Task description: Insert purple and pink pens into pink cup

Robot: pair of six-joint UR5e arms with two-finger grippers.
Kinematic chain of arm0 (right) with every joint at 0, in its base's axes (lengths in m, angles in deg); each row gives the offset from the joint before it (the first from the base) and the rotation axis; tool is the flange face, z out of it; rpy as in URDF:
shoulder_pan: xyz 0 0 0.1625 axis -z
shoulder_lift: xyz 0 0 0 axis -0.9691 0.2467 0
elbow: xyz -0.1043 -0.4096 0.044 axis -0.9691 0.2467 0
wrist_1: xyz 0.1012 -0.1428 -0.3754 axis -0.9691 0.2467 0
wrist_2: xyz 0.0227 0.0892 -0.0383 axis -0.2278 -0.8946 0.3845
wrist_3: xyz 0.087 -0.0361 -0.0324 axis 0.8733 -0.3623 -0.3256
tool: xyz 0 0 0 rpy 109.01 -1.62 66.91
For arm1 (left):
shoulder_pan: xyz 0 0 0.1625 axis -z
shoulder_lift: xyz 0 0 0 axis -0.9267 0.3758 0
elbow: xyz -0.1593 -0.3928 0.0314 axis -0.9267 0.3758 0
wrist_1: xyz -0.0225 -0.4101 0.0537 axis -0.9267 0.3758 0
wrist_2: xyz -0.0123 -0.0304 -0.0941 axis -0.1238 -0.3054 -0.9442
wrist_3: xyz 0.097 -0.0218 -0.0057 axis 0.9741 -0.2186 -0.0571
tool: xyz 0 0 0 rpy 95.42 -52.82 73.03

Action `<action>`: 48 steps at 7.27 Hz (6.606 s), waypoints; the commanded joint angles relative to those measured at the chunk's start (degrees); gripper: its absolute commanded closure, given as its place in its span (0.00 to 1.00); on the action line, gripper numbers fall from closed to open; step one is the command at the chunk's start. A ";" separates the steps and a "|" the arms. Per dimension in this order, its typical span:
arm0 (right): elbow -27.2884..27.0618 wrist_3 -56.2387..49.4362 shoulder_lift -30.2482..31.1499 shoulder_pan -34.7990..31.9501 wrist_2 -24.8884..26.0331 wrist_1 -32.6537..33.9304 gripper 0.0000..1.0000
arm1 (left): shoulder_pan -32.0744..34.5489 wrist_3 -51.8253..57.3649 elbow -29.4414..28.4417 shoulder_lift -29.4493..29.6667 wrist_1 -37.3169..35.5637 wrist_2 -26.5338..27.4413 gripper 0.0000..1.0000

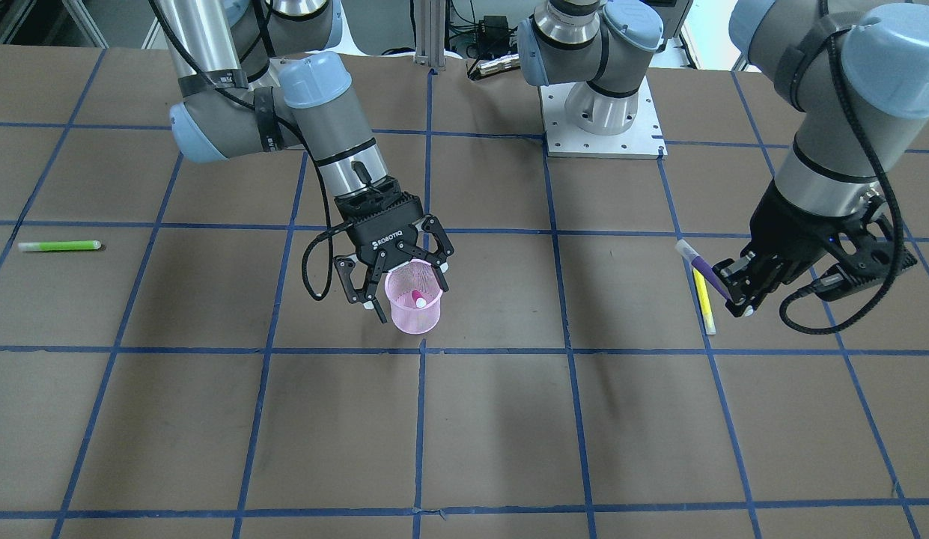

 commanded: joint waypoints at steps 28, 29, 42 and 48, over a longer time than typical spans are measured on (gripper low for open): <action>36.33 -7.60 4.60 14.83 13.60 -76.72 0.00 | 42.11 -53.05 7.18 13.15 -28.63 20.96 0.00; 36.33 -7.42 4.60 15.71 13.16 -77.34 0.00 | 40.45 -40.94 6.39 12.27 -28.28 20.17 0.00; 37.65 2.97 6.88 16.33 9.47 -83.49 0.00 | 8.00 21.07 -1.11 -7.06 22.88 -1.46 0.00; 37.91 0.05 7.59 16.51 9.82 -86.64 0.00 | 7.74 20.88 -0.65 -8.57 22.79 -1.54 0.00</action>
